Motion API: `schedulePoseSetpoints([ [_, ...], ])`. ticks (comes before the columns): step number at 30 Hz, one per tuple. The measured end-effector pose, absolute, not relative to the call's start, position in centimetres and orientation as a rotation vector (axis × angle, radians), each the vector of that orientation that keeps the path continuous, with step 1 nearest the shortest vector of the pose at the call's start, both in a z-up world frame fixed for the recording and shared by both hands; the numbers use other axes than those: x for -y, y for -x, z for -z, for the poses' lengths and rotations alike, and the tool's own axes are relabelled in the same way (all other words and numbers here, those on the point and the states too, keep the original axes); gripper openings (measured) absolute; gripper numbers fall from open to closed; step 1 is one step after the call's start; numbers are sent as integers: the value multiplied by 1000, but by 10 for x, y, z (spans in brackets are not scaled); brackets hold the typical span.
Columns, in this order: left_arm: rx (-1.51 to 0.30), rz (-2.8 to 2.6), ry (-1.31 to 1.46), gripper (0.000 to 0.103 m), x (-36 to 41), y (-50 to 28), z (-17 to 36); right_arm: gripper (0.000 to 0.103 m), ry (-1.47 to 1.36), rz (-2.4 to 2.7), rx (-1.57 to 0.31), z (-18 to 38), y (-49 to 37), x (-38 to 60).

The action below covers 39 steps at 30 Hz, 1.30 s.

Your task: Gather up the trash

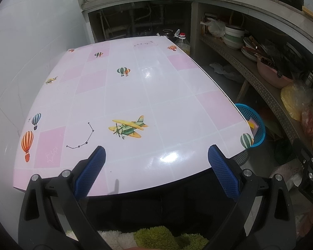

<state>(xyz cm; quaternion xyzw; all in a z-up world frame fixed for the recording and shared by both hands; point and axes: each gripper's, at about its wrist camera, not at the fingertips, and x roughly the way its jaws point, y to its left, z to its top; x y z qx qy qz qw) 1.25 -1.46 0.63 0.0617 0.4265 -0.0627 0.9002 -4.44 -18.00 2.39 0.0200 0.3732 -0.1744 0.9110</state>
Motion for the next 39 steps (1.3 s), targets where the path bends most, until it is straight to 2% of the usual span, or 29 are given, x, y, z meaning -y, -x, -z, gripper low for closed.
schedulePoseSetpoints([
  [39, -894, 133, -129, 94, 17, -13, -3, 97, -44, 357, -770, -23, 45, 181],
])
